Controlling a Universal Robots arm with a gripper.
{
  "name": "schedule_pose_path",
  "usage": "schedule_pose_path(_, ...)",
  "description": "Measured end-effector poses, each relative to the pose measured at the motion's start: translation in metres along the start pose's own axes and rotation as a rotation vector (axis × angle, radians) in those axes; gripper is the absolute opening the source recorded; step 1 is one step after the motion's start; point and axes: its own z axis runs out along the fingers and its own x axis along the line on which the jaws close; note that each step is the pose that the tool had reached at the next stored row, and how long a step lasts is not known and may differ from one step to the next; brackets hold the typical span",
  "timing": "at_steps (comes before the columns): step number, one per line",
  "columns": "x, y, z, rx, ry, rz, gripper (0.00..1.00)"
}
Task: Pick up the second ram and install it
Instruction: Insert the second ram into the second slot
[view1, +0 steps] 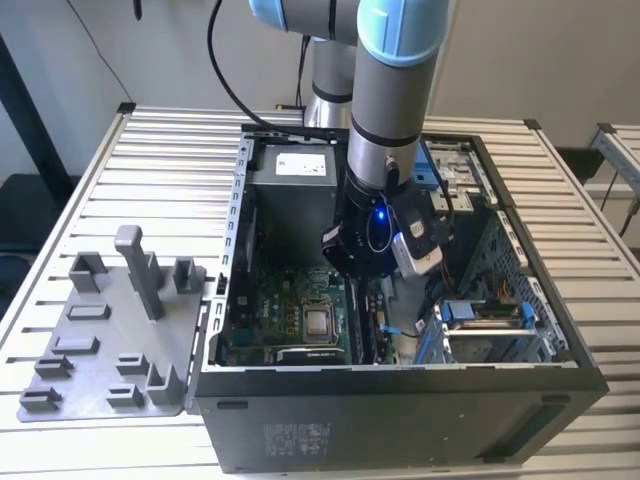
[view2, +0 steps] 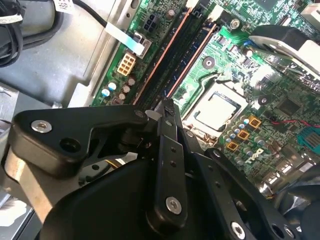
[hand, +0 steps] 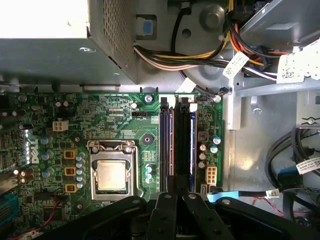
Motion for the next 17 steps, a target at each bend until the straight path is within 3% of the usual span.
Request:
schedule_pose_path(5, -0.0001, -0.0001, -0.0051, -0.0018, 0.0, -0.005, 0.11)
schedule_pose_path(9, -0.0001, -0.0001, -0.0052, -0.0087, -0.0009, -0.066, 0.11)
schedule_pose_path(13, -0.0001, -0.0001, -0.0052, -0.0296, -0.0015, -0.107, 0.11)
schedule_pose_path(17, -0.0001, -0.0002, -0.0051, -0.0308, -0.0026, -0.115, 0.11)
